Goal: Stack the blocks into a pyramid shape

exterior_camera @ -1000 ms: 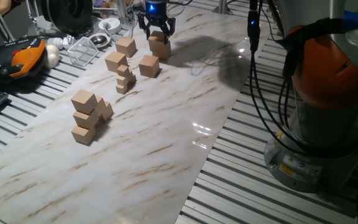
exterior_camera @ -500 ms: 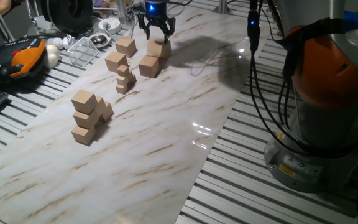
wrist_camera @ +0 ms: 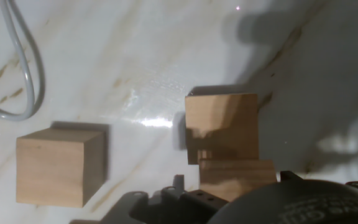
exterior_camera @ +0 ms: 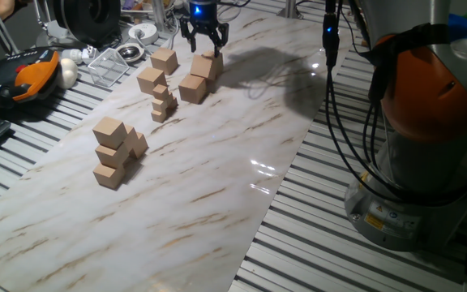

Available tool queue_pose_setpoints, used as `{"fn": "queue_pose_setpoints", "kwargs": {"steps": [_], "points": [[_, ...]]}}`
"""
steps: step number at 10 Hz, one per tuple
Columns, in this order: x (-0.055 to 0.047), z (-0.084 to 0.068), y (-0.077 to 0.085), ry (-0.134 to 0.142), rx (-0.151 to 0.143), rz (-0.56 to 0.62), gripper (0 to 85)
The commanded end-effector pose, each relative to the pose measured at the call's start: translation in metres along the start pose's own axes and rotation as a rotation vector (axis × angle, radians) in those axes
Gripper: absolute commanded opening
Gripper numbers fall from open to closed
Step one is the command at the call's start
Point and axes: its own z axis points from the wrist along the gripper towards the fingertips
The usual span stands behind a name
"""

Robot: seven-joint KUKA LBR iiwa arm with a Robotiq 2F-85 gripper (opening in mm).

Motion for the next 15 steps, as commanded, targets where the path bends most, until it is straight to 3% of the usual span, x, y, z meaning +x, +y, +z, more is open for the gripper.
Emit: {"fn": "queue_pose_setpoints", "kwargs": {"steps": [1, 4, 5, 6, 7, 8, 11, 15], "points": [[0.001, -0.001, -0.001, 0.006, 0.0, 0.004, 85.0], [0.013, -0.009, -0.003, -0.004, 0.011, 0.036, 85.0], [0.017, -0.009, -0.004, -0.022, 0.007, 0.049, 85.0], [0.026, -0.006, -0.006, -0.063, -0.001, 0.065, 85.0], [0.032, -0.006, -0.006, -0.079, -0.003, 0.077, 85.0], [0.034, -0.007, -0.006, -0.082, 0.002, 0.079, 85.0], [0.044, -0.004, -0.006, -0.131, -0.006, 0.074, 85.0], [0.046, -0.002, -0.006, -0.162, -0.013, 0.043, 85.0]]}}
